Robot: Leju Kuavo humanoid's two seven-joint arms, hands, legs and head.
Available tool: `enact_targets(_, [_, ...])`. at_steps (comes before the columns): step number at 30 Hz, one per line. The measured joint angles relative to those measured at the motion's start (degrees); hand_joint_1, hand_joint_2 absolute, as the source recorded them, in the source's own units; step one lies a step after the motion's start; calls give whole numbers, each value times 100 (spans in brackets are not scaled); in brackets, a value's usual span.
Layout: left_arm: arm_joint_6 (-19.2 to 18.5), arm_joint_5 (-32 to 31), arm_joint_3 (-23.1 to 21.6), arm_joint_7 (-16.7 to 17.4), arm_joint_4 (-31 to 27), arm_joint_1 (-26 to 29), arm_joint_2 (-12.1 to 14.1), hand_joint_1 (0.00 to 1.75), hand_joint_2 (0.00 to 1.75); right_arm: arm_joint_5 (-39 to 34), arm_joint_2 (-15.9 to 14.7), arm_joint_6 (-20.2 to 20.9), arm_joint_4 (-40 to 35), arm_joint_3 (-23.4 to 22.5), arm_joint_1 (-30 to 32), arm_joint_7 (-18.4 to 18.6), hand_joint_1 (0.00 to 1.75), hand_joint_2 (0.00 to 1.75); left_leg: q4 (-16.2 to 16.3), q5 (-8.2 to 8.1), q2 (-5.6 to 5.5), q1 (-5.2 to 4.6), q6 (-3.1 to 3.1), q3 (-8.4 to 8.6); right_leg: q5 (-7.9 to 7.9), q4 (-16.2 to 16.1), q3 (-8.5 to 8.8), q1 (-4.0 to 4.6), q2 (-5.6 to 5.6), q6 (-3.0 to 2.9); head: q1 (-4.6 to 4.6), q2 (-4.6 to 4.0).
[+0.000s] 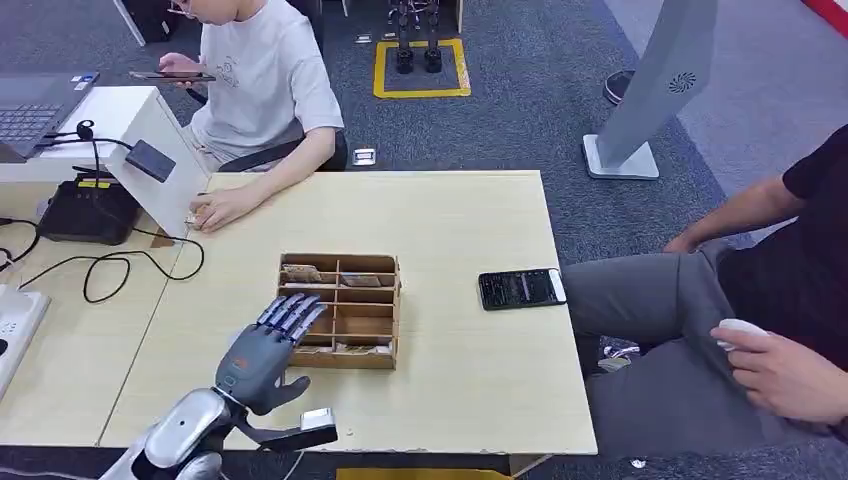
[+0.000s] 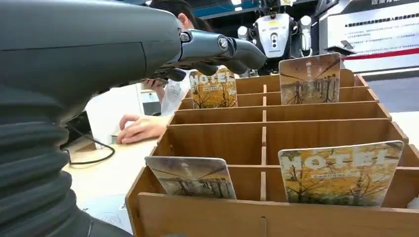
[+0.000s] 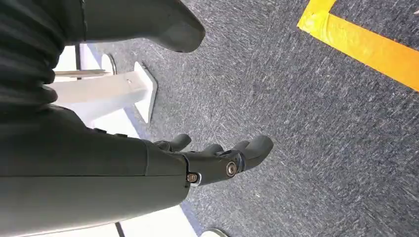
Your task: Pass the card to the sensor for recognition and then transmit it.
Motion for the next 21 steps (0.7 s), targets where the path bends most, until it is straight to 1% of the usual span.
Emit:
enact_targets(12, [136, -68, 28, 81, 160, 54, -162, 0, 175, 37, 0, 4, 0, -7, 1, -24, 0, 175, 0, 0, 0, 0, 0, 0, 0, 0, 0, 0, 0, 0, -2, 0])
enact_targets(18, [177, -103, 44, 92, 192, 64, -201, 0, 175, 48, 0, 4, 0, -9, 0, -28, 0, 175, 0, 0, 0, 0, 0, 0, 0, 0, 0, 0, 0, 0, 0, 2])
enact_targets(19, [190, -129, 46, 129, 199, 64, -208, 162, 175, 48, 0, 2, 0, -9, 0, -30, 0, 175, 0, 0, 0, 0, 0, 0, 0, 0, 0, 0, 0, 0, -2, 0])
enact_targets(20, [208, -153, 50, 172, 208, 65, -219, 159, 175, 48, 0, -4, 0, -15, 1, -54, 0, 175, 0, 0, 0, 0, 0, 0, 0, 0, 0, 0, 0, 0, -2, 0])
enact_targets(21, [210, -184, 63, 214, 216, 65, -232, 173, 175, 48, 0, -7, 0, -24, 0, -74, 0, 175, 0, 0, 0, 0, 0, 0, 0, 0, 0, 0, 0, 0, 0, 0])
